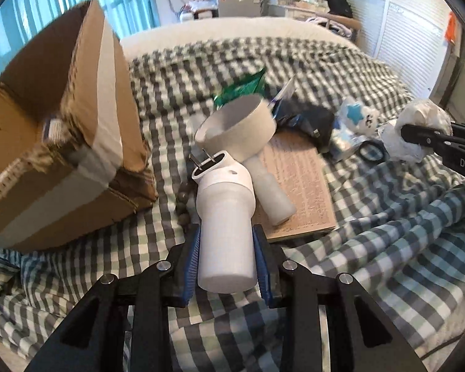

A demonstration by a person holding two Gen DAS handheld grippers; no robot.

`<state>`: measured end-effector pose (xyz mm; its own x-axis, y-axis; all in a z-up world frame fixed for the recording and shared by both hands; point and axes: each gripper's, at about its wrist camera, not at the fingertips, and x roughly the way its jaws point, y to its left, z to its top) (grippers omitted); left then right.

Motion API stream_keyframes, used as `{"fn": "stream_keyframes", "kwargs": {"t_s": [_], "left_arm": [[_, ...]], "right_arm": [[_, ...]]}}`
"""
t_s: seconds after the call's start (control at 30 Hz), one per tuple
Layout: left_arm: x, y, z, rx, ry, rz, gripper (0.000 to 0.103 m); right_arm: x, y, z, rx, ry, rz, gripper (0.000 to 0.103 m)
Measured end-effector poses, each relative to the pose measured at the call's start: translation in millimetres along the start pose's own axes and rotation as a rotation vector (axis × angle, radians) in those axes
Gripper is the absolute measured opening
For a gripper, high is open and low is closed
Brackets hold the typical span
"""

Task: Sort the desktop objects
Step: 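Grasp the white plug device with the left gripper while the right grasps the tissue, then lift and carry the plug device and lace tissue with both grippers over the cardboard box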

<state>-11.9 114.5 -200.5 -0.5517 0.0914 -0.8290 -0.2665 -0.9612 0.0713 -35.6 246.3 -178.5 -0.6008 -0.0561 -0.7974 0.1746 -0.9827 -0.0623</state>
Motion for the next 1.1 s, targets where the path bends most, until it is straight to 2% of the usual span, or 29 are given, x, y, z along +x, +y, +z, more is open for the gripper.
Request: {"fn": "stream_keyframes", "kwargs": {"t_s": [0.23,0.63,0.8,1.1], "left_arm": [[-25,0,7,0.044,-0.084,-0.005,0.032],[-76,-10,23,0.056,-0.237,-0.037,0.032],[-105,-11,26,0.076,-0.323,0.001,0.032],[-148,9,33,0.037,-0.433,-0.023,0.032]], "right_arm": [[-33,0,1,0.040,-0.097,-0.045,0.011],[-87,8,-5,0.094,-0.217,-0.055,0.011],[-107,13,-4,0.128,-0.259,-0.039,0.011],[-143,50,8,0.071,-0.357,-0.103,0.011]]}}
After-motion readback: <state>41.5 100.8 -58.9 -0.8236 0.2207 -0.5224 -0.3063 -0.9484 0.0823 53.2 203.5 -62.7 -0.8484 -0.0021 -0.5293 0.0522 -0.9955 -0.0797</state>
